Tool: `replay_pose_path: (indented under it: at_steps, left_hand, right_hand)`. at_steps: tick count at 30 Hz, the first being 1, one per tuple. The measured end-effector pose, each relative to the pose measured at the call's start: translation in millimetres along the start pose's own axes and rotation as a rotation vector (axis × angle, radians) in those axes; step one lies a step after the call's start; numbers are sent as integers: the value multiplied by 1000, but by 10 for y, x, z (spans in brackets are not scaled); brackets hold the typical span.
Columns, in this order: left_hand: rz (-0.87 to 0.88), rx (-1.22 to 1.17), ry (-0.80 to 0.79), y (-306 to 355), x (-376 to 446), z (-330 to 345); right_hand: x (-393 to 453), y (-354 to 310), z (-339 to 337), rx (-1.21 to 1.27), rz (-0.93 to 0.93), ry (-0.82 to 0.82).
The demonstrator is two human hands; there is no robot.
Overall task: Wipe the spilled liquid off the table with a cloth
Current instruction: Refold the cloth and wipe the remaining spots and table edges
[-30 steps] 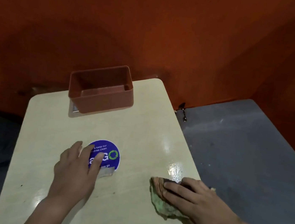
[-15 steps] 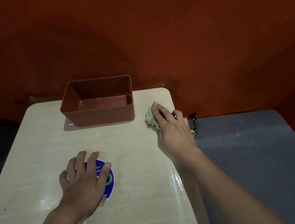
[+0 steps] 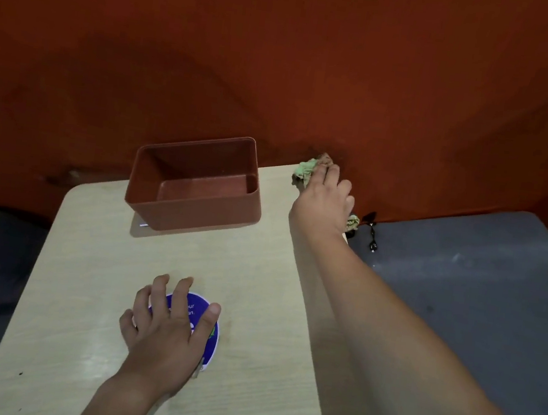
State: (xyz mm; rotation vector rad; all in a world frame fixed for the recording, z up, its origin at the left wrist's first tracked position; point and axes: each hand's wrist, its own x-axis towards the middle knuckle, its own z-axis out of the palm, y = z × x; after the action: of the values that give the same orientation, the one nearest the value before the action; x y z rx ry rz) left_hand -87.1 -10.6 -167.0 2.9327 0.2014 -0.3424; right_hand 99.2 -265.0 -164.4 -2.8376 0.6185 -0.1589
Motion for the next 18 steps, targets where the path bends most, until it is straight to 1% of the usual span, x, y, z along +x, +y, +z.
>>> replay_pose_path:
  at_steps: [3, 6, 8, 10, 12, 13, 15, 17, 18]
  left_hand:
    - [5, -6, -2, -4, 8, -1]
    - [10, -20, -2, 13, -9, -17]
    - [13, -12, -5, 23, -29, -25]
    - [19, 5, -7, 34, -41, -38]
    - [4, 19, -25, 56, -57, -70]
    - [-3, 21, -27, 89, -52, -94]
    - [-12, 32, -13, 124, -66, -108]
    - [-55, 25, 20, 178, -71, -132]
    - [-83, 15, 42, 228, -50, -147]
  right_hand:
    - [-121, 85, -71, 65, 75, -31]
    - [-346, 303, -190, 114, 99, -99]
    - [-597, 504, -274, 215, 135, -127]
    - [-930, 746, -339, 312, 117, -154]
    - [-1249, 1044, -402, 377, 138, -233]
    - [-1335, 1211, -442, 448, 184, -288]
    - [-1369, 1470, -540, 728, 320, -369]
    - [-1223, 1604, -652, 990, 476, -362]
    - [-1096, 1608, -704, 1078, 530, -361]
